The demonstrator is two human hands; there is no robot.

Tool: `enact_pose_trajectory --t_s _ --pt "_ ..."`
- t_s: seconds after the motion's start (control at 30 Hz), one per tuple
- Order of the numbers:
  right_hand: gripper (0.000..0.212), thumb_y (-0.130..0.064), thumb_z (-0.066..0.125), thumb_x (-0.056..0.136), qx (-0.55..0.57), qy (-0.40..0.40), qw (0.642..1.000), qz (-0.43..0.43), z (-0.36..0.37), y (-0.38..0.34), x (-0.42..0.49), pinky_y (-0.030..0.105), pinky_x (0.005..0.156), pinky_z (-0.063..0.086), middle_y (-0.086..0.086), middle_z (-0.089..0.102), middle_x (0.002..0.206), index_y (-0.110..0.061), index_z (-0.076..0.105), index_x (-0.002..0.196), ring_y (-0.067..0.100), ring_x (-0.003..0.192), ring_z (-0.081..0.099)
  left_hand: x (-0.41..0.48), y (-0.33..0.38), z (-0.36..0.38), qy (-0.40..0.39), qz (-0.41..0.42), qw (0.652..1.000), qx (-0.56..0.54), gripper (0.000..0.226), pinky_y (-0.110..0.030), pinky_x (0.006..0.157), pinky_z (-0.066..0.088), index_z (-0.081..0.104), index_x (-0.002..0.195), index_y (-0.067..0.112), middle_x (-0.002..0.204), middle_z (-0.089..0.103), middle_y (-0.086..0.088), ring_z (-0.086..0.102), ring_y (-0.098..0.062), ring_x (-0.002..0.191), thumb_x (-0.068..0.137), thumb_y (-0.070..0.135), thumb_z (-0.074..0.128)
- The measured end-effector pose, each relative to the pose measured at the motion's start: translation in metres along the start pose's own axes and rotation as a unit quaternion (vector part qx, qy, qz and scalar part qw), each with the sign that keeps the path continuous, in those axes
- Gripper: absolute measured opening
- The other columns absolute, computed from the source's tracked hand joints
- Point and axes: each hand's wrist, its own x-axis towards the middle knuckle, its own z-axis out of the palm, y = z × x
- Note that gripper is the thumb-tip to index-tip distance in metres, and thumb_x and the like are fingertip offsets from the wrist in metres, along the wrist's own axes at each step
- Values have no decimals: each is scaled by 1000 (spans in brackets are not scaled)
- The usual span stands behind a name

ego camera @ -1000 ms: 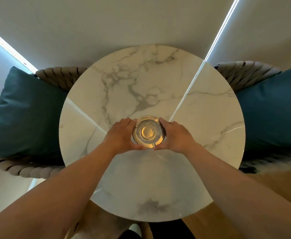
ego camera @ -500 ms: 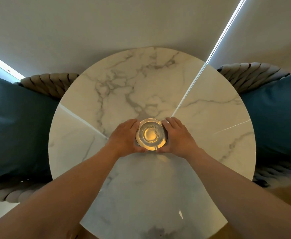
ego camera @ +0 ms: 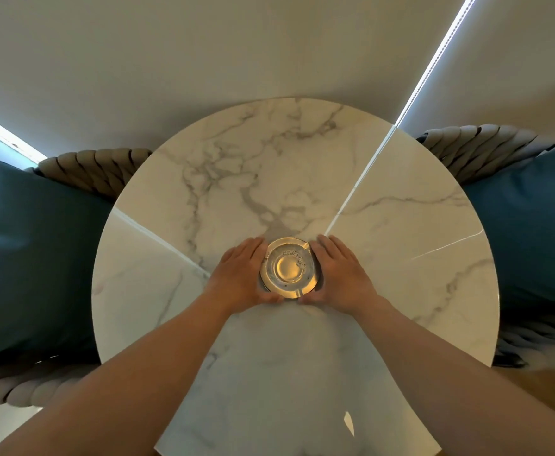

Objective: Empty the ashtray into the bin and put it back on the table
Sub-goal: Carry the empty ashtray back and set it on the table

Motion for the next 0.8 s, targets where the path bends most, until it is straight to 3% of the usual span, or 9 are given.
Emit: enact_pose_trajectory --t_s 0.2,0.8 --pt "128 -66 83 54 9 -13 1000 0 -3 6 0 40 121 18 0 21 163 -18 21 155 21 151 11 -4 0 4 1 -10 1000 -21 129 -41 119 18 16 153 17 161 21 -2 14 -18 148 53 72 77" --pt "105 -61 80 56 27 40 999 -12 -3 11 6 36 109 33 -4 44 147 -19 42 144 19 138 33 0 2 4 34 -17 999 -15 116 -39 116 24 22 151 16 156 31 1 25 -16 144 62 71 73"
